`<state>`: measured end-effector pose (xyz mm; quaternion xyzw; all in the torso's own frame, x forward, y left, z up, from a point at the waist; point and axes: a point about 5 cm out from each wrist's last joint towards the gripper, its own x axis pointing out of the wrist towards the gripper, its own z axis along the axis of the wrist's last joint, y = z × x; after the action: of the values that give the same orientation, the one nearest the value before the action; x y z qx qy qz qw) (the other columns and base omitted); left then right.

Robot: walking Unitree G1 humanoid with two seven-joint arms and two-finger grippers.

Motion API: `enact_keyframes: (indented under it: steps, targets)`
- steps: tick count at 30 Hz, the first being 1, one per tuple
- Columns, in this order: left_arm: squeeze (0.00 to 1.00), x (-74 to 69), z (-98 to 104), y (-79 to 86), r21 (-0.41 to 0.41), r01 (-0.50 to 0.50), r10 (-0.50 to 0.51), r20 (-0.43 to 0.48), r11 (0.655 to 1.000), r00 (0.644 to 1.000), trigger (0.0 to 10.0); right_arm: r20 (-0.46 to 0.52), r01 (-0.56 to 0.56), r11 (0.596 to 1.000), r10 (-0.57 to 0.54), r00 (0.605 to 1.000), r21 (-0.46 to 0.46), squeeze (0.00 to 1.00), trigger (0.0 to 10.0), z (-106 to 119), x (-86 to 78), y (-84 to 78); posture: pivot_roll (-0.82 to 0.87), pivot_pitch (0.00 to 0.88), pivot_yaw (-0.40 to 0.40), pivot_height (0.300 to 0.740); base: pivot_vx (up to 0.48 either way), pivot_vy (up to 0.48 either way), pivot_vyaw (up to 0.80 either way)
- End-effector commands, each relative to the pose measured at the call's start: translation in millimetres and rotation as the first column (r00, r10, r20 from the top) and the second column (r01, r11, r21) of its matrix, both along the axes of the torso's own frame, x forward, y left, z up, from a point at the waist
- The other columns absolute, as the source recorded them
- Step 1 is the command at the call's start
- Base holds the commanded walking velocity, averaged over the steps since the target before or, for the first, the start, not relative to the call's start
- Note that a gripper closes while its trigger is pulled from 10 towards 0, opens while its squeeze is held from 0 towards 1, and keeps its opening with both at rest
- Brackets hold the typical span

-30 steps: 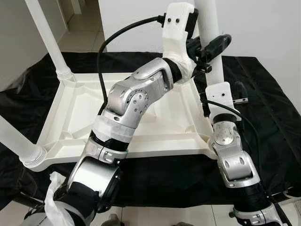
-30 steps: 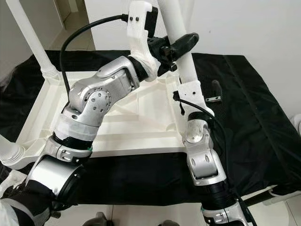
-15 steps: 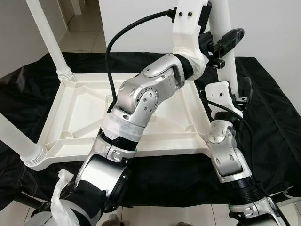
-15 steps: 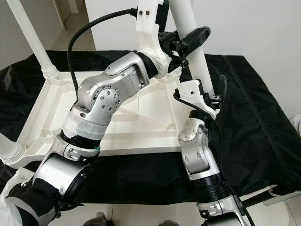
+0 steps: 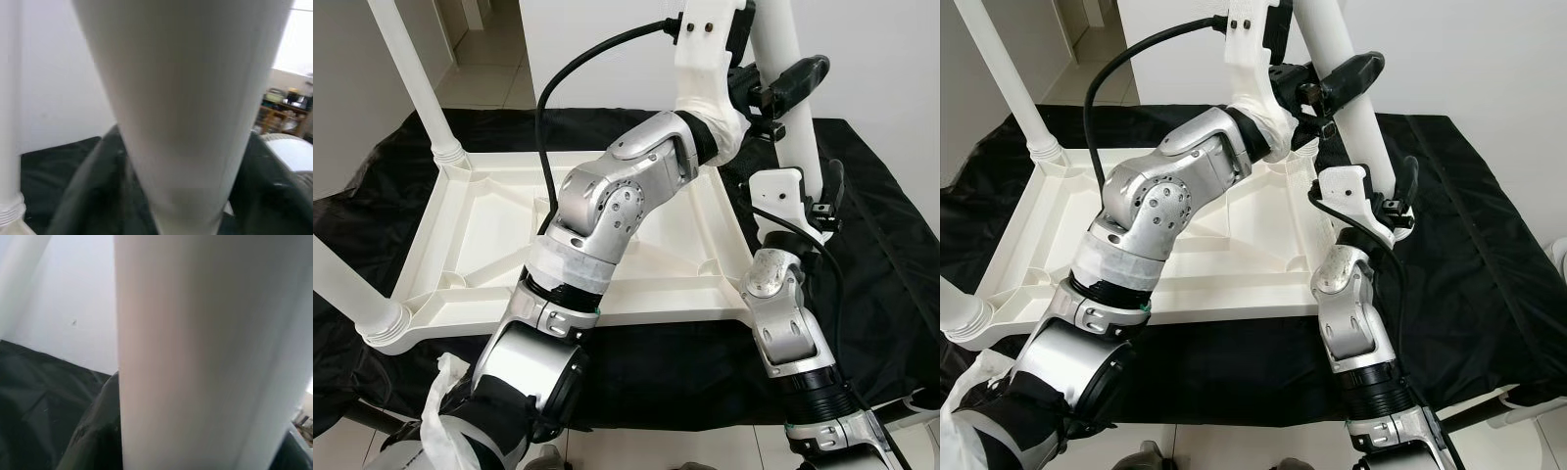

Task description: Building children table

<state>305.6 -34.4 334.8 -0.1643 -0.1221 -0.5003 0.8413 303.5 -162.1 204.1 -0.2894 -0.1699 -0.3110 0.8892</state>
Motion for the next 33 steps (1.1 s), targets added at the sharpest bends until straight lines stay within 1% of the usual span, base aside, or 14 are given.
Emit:
enact_keyframes:
  steps: [1, 5, 7, 8, 10, 12, 16, 18, 19, 20, 21, 24, 29, 33]
  targets:
    - [1.0, -1.6, 2.0, -2.8, 0.012, 0.007, -0.008, 0.019, 1.0, 1.0, 10.0, 0.038, 0.012, 1.0, -0.012, 0.999, 0.005, 0.0, 10.0, 2.8, -1.3, -1.6, -0.01, 0.0, 0.017, 0.74, 0.0, 0.0, 0.0]
    - [1.0, -5.8, 0.8, -3.1, 0.027, 0.033, -0.035, 0.053, 0.999, 0.998, 10.0, 0.05, -0.015, 0.999, 0.012, 0.999, 0.044, 0.0, 10.0, 4.8, -1.1, -1.7, -0.01, 0.0, 0.015, 0.74, 0.0, 0.0, 0.0]
    - [0.0, -13.7, -3.2, -2.0, 0.077, 0.07, -0.08, 0.138, 0.995, 0.987, 10.0, 0.073, -0.088, 0.991, 0.081, 0.994, 0.104, 0.0, 10.0, 9.1, -0.6, -1.0, -0.01, 0.0, 0.015, 0.74, 0.0, 0.0, 0.0]
    - [0.0, -17.1, -7.3, 1.4, 0.114, 0.086, -0.108, 0.194, 0.99, 0.975, 10.0, 0.09, -0.142, 0.984, 0.132, 0.987, 0.108, 0.0, 10.0, 13.6, -1.3, -0.9, -0.01, 0.0, 0.014, 0.74, 0.0, 0.0, 0.0]
    - [0.0, -17.1, -7.3, 1.4, 0.114, 0.086, -0.108, 0.194, 0.99, 0.975, 10.0, 0.09, -0.142, 0.984, 0.132, 0.987, 0.108, 0.0, 10.0, 13.6, -1.3, -0.9, -0.01, 0.0, 0.014, 0.74, 0.0, 0.0, 0.0]
    - [0.0, -21.3, -15.1, 9.0, 0.167, 0.122, -0.162, 0.249, 0.978, 0.955, 10.0, 0.095, -0.231, 0.962, 0.219, 0.971, 0.146, 0.0, 10.0, 17.4, -2.1, -5.1, -0.01, 0.0, 0.013, 0.74, 0.0, 0.0, 0.0]
    - [0.0, -21.3, -15.1, 9.0, 0.167, 0.122, -0.162, 0.249, 0.978, 0.955, 10.0, 0.095, -0.231, 0.962, 0.219, 0.971, 0.146, 0.0, 10.0, 17.4, -2.1, -5.1, -0.01, 0.0, 0.013, 0.74, 0.0, 0.0, 0.0]
    - [0.0, -29.8, -20.5, 15.9, 0.206, 0.179, -0.234, 0.286, 0.962, 0.929, 10.0, 0.063, -0.354, 0.907, 0.349, 0.935, 0.227, 0.0, 10.0, 13.5, -2.3, -13.3, -0.02, 0.0, 0.015, 0.74, 0.0, 0.0, 0.0]
    - [0.0, -29.8, -20.5, 15.9, 0.206, 0.179, -0.234, 0.286, 0.962, 0.929, 10.0, 0.063, -0.354, 0.907, 0.349, 0.935, 0.227, 0.0, 10.0, 13.5, -2.3, -13.3, -0.02, 0.0, 0.015, 0.74, 0.0, 0.0, 0.0]
    - [0.0, -35.2, -22.6, 18.5, 0.222, 0.206, -0.268, 0.305, 0.953, 0.914, 10.0, 0.056, -0.405, 0.876, 0.405, 0.912, 0.262, 0.0, 10.0, 10.5, -3.6, -18.0, -0.02, 0.0, 0.015, 0.74, 0.0, 0.0, 0.0]
    - [0.0, -35.2, -22.6, 18.5, 0.222, 0.206, -0.268, 0.305, 0.953, 0.914, 10.0, 0.056, -0.405, 0.876, 0.405, 0.912, 0.262, 0.0, 10.0, 10.5, -3.6, -18.0, -0.02, 0.0, 0.015, 0.74, 0.0, 0.0, 0.0]
    - [0.0, -43.1, -28.8, 22.8, 0.252, 0.242, -0.317, 0.321, 0.937, 0.892, 10.0, 0.074, -0.475, 0.813, 0.48, 0.874, 0.336, 0.0, 10.0, 5.5, -8.4, -26.7, -0.02, 0.0, 0.013, 0.74, 0.0, 0.0, 0.0]
    - [0.0, -43.5, -36.7, 27.1, 0.282, 0.243, -0.328, 0.31, 0.928, 0.893, 10.0, 0.085, -0.49, 0.792, 0.496, 0.864, 0.364, 0.0, 10.0, 2.6, -13.9, -32.4, -0.02, 0.0, 0.013, 0.74, 0.0, 0.0, 0.0]
    - [0.0, -36.4, -49.5, 34.2, 0.309, 0.211, -0.299, 0.274, 0.927, 0.914, 10.0, 0.077, -0.489, 0.777, 0.502, 0.861, 0.396, 0.0, 10.0, -4.1, -21.6, -33.1, -0.02, 0.0, 0.018, 0.74, 0.0, 0.0, 0.0]
